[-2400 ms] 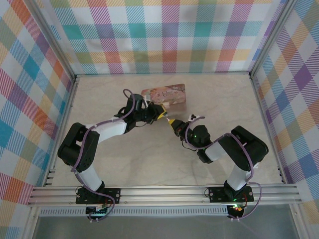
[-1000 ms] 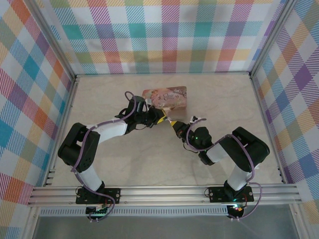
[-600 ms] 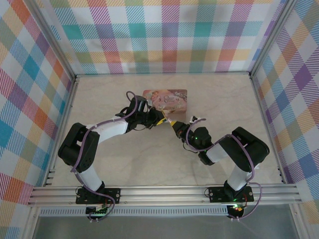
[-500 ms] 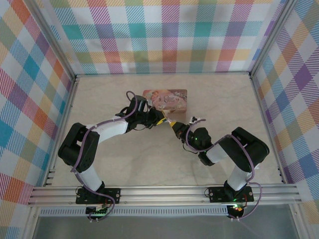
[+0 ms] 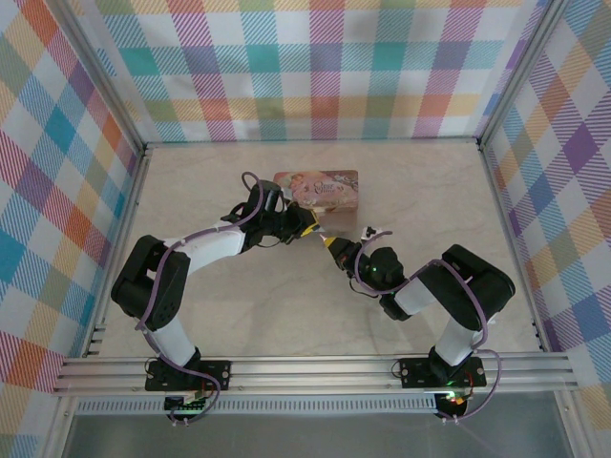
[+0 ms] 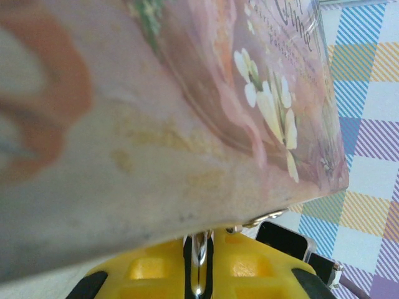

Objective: Unlock the padlock with the key

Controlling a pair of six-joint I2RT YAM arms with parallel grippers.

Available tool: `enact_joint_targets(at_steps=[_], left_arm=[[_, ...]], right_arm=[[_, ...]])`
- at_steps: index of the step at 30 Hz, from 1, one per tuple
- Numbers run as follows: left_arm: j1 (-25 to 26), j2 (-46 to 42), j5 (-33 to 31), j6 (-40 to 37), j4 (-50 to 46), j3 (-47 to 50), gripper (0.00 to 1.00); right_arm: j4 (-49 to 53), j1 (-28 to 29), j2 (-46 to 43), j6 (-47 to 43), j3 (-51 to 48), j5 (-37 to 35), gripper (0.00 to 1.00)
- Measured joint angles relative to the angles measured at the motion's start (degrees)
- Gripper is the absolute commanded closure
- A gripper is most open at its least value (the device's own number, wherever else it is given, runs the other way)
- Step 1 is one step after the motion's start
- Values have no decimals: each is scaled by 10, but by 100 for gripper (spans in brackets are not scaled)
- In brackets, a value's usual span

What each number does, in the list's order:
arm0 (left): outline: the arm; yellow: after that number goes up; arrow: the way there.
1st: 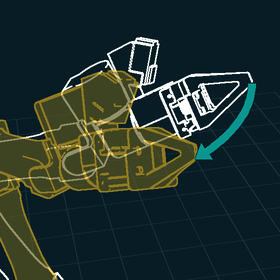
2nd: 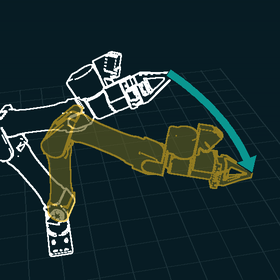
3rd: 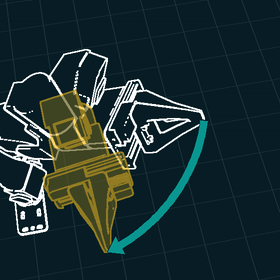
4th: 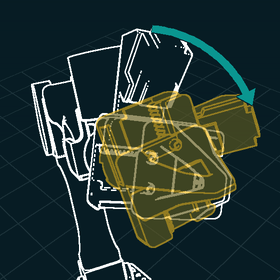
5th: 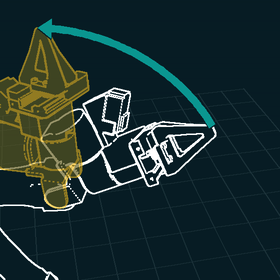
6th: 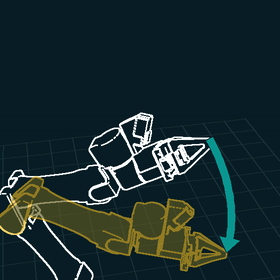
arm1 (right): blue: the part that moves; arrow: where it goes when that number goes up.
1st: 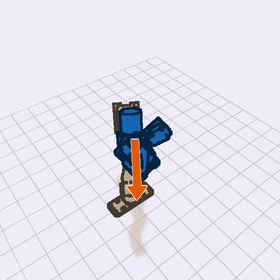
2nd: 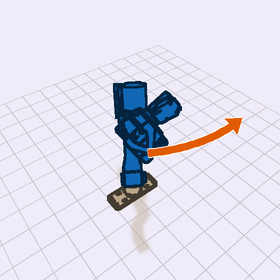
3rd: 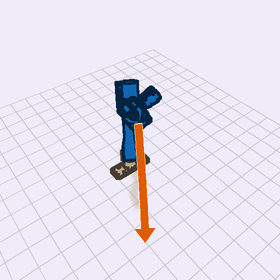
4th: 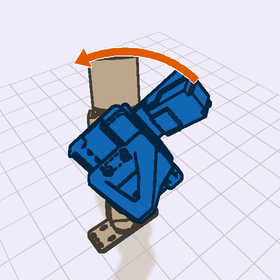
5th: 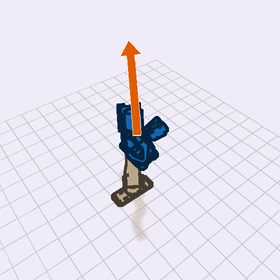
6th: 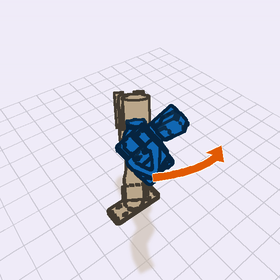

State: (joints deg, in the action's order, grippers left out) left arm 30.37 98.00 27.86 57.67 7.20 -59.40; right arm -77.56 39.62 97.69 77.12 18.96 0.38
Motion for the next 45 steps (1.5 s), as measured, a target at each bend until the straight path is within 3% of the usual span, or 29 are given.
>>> enact_joint_targets(at_steps=[45], left_arm=[[1,0,-11,15,22,0,88]], right_arm=[[4,0,29,3,50,-13,100]])
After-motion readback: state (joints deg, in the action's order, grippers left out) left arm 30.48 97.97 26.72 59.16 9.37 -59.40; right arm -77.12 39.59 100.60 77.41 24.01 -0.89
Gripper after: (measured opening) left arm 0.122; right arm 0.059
